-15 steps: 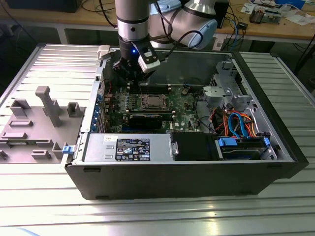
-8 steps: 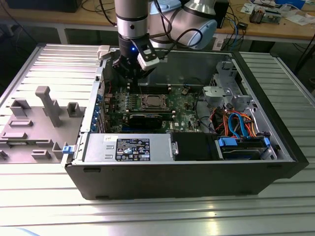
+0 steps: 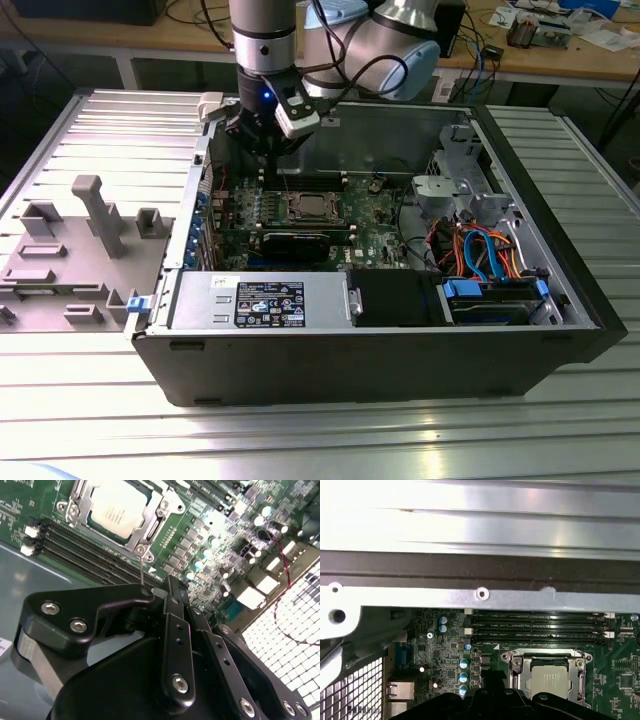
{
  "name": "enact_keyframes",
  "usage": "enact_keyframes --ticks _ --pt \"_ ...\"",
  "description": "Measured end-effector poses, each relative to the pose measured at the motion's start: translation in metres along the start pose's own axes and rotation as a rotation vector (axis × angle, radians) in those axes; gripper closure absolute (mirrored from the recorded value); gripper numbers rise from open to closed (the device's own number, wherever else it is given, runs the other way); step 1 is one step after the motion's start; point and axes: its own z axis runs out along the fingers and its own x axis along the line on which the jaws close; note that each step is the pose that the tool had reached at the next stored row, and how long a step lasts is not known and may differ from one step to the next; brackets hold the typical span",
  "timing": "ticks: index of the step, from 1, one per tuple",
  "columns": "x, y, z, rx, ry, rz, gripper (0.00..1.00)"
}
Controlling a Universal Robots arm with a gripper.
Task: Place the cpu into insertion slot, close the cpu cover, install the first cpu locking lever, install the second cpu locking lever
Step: 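Install the first cpu locking lever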
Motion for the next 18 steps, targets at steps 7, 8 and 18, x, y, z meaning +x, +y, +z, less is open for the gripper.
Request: enact_keyframes --ticks 7,8,18 --pt "-0.0064 0.0091 -0.0014 0.0039 -0.0015 0.0 0.89" --pt "-0.0093 0.009 -0.0014 0.004 -0.0014 0.0 0.89" --pt "-0.0364 0.0083 -0.0002 0.0048 -0.0015 0.01 0.89"
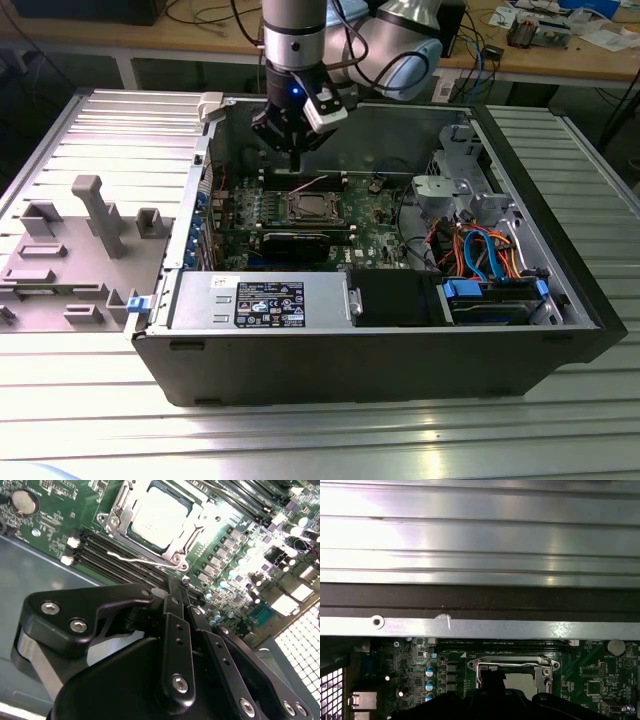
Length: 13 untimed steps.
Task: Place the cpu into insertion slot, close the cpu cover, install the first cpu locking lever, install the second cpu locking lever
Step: 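Install the first cpu locking lever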
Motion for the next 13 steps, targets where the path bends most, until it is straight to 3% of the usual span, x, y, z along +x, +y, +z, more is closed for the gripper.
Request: enact_keyframes --ticks 5,8,11,12,13 --pt "-0.0007 0.0 0.0008 0.0015 -0.0002 0.044 0.89" --pt "-0.0012 0.0 0.0013 -0.0022 -0.0005 0.046 0.89" --pt "-0.0016 -0.0009 0.0022 -0.0376 -0.0001 0.047 0.89" --pt "-0.0022 -0.001 0.0026 -0.0441 -0.0002 0.049 0.89" --pt "-0.0025 -0.0009 0.0028 -0.0444 -0.0003 0.052 0.89"
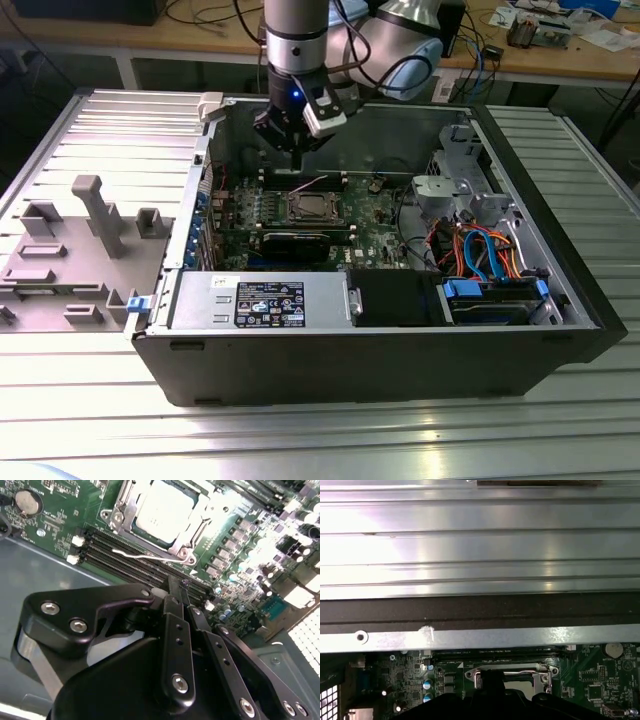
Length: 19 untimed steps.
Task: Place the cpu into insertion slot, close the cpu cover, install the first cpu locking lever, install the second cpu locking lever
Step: 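Install the first cpu locking lever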
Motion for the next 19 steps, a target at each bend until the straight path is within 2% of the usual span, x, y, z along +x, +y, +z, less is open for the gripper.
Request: enact_keyframes --ticks 5,19 --pt "-0.006 0.0 0.0042 0.0008 -0.0002 0.004 0.89" --pt "-0.0118 -0.0005 0.0159 0.0021 -0.0002 0.003 0.89"
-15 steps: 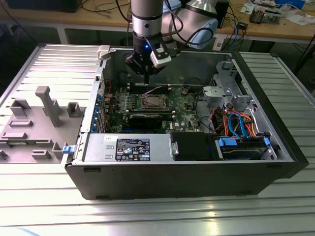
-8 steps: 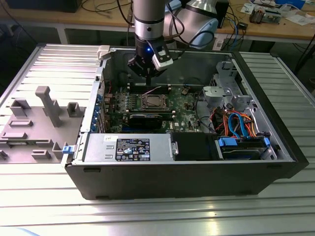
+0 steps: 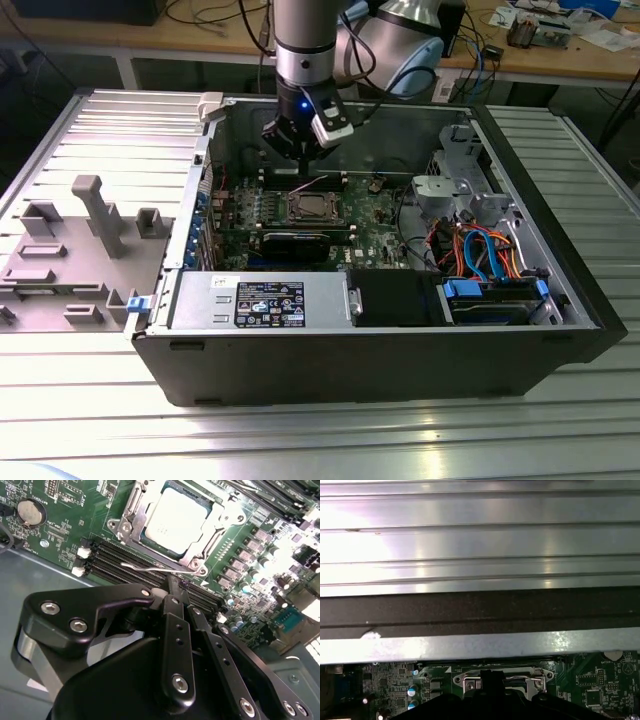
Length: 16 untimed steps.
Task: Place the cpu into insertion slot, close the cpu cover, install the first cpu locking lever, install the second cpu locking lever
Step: 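Install the first cpu locking lever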
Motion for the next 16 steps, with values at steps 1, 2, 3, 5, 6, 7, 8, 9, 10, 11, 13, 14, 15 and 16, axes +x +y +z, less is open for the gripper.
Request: enact_keyframes --ticks 1,2,3,5,6,7,8,9,10,11,13,14,15,16 --pt "-0.0008 0.0 0.0006 0.0004 0.0 0.0 0.89" --pt "-0.0013 0.0 0.0012 0.0006 0.0002 -0.005 0.89" --pt "-0.0017 0.0 0.0018 0.0008 0.0005 -0.014 0.89" --pt "-0.0021 0.0 0.0028 0.0008 0.0017 -0.034 0.89" --pt "-0.0021 0.0 0.0034 0.0009 0.0018 -0.038 0.89" --pt "-0.002 0.0 0.0042 0.0011 0.0019 -0.038 0.89" --pt "-0.0022 0.0001 0.0047 0.0012 0.0019 -0.038 0.89" --pt "-0.0025 0.0005 0.0052 0.0011 0.0019 -0.038 0.89" --pt "-0.0025 0.0005 0.0069 0.001 0.002 -0.041 0.89" --pt "-0.0028 0.0008 0.0077 0.001 0.0023 -0.046 0.89" --pt "-0.0045 0.0015 0.0084 0.001 0.0023 -0.048 0.89" --pt "-0.0063 0.002 0.0087 0.0011 0.0024 -0.048 0.89" --pt "-0.0074 0.0023 0.0089 0.0011 0.0024 -0.048 0.89" --pt "-0.0081 0.0025 0.0091 0.001 0.0023 -0.048 0.89"
